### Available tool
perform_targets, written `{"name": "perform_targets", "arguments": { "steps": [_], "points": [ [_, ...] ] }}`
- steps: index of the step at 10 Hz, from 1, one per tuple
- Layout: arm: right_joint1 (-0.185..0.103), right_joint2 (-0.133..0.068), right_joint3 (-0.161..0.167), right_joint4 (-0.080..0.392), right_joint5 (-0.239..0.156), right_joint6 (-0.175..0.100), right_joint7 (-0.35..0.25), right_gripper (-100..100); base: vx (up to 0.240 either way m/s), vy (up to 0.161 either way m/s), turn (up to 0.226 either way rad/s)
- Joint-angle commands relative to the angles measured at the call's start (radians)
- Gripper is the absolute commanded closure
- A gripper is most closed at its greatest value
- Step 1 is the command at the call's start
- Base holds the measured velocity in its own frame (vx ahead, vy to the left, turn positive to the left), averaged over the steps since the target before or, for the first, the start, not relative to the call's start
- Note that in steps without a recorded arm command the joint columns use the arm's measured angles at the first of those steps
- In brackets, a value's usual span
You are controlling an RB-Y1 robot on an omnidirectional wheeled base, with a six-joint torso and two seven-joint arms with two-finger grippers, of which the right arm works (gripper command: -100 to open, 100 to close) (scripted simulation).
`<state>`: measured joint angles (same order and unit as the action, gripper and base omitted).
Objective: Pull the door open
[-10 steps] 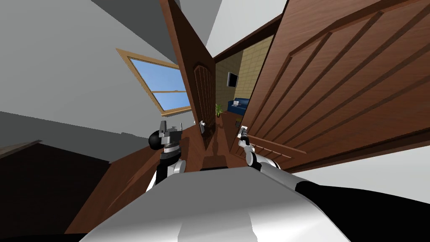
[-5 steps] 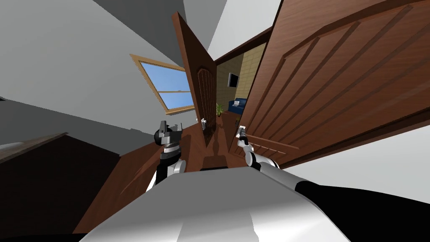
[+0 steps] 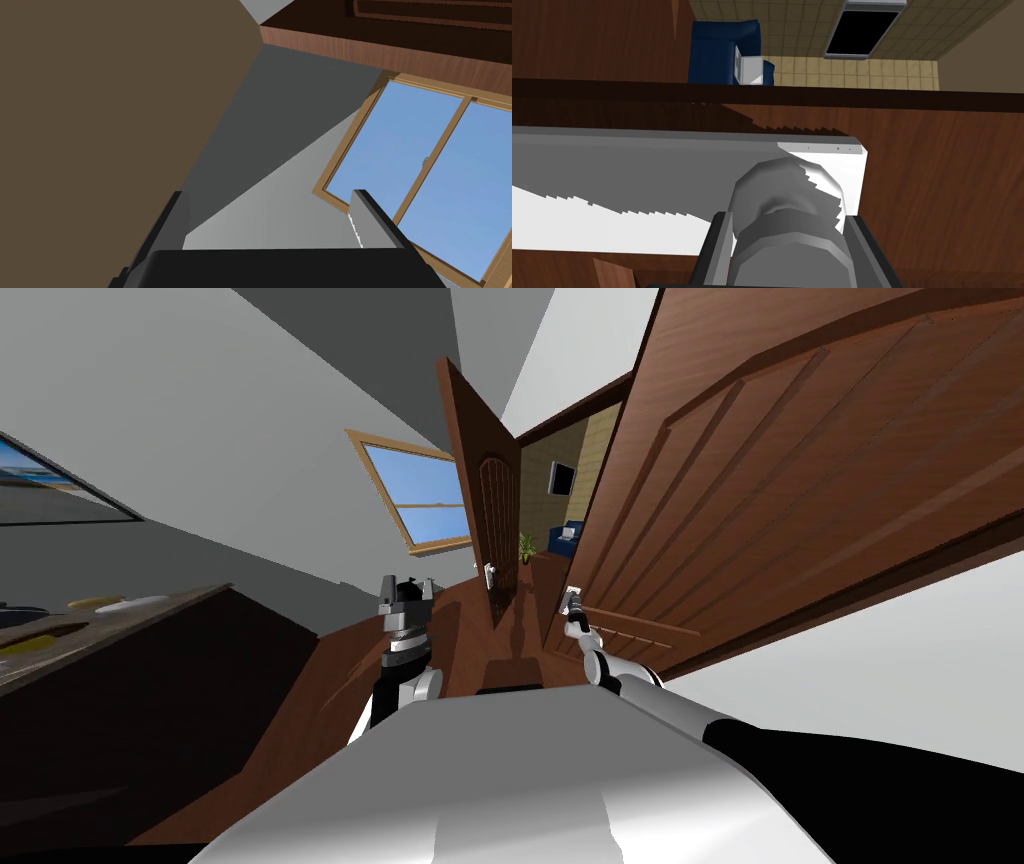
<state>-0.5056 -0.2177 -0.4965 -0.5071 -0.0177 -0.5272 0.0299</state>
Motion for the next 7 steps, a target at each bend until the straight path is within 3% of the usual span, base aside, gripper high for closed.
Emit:
{"name": "perform_targets", "arguments": {
  "steps": [1,4,5,7],
  "points": [
    [-0.008,-0.004,0.020,0.013,0.006,-0.004,-0.017,100,-0.229,-0.034,0.090],
    [-0.008,-0.006,0.055,0.013,0.016,-0.004,-0.046,100,-0.240,-0.054,0.096],
    [-0.005,-0.006,0.050,0.008,0.015,-0.002,-0.042,100,-0.103,-0.019,0.034],
    [-0.002,-0.004,0.071,0.010,0.021,0.000,-0.058,100,-0.185,-0.025,0.075]
  ]
}}
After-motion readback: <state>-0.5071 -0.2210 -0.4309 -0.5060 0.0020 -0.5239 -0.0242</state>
